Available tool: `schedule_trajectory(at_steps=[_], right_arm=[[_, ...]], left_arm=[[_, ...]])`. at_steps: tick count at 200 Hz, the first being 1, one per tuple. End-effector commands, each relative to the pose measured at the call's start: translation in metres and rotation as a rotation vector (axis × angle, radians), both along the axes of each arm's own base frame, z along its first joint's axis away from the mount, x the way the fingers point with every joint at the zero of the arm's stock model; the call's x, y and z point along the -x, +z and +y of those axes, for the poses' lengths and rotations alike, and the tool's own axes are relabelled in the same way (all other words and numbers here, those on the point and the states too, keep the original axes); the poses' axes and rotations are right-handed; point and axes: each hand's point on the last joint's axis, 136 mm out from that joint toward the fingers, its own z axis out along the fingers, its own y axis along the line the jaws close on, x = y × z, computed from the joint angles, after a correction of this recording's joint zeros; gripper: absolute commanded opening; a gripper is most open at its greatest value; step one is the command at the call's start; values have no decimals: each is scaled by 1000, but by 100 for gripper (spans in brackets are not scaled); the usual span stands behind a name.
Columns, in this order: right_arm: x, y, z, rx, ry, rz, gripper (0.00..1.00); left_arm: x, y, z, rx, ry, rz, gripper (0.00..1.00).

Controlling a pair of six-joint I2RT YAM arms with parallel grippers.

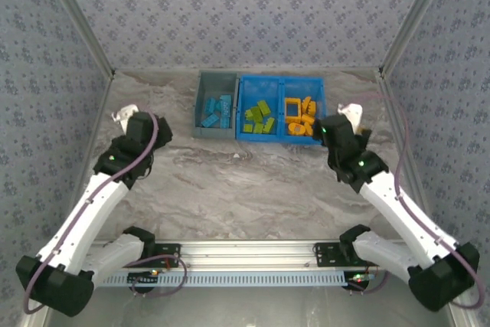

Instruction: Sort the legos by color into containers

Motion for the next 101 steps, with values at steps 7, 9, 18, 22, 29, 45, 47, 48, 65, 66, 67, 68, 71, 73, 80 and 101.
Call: schedule_trajectory(at_steps=[7, 9, 18, 22, 29, 45, 47, 48, 65, 66, 67, 68, 71, 73, 80, 101], right_arm=[[5, -28, -32, 121, -21, -91, 100], [6, -32, -34, 123, -24, -83, 100], [7, -49, -45, 111, -39, -51, 100], [7, -56, -49, 99, -44, -38, 100], [7, -71, -54, 74, -53, -18, 100], [2, -94, -63, 38, -75, -15, 100], [1, -94, -64, 34, -79, -22, 100], [1, -96, -65, 33, -79, -17, 100], [-9, -112, -67, 15, -82, -5, 100], [-10, -112, -67, 14, -82, -10, 100], [-10, -113, -67, 15, -81, -7, 100], [-11, -115, -67, 15, -79, -5, 100], [-14, -117, -67, 13, -76, -5, 100], [-17, -116, -67, 22, -71, -10, 100], [-23, -120, -64, 12, -50, 25, 100], [-48, -117, -62, 20, 0, -13, 100]], left_arm=[[-24, -37, 28, -144, 54, -87, 99], [-26, -42, 28, -141, 37, -83, 100], [-38, -58, 20, -124, -51, -86, 100], [-42, -63, 19, -131, -71, -85, 100], [-47, -70, 19, -161, -82, -75, 99], [-63, -76, 15, -225, -152, -12, 99], [-65, -77, 15, -231, -151, -7, 99], [-66, -78, 16, -234, -151, -6, 99], [-82, -87, 19, -231, -163, 1, 100], [-82, -87, 20, -231, -162, -1, 99], [-83, -88, 20, -230, -162, -3, 99], [-83, -89, 20, -230, -161, -1, 99], [-85, -91, 22, -230, -158, -3, 99], [-87, -93, 23, -229, -159, -3, 99], [-91, -100, 25, -223, -157, -1, 100], [-104, -123, 26, -245, -186, 32, 99]])
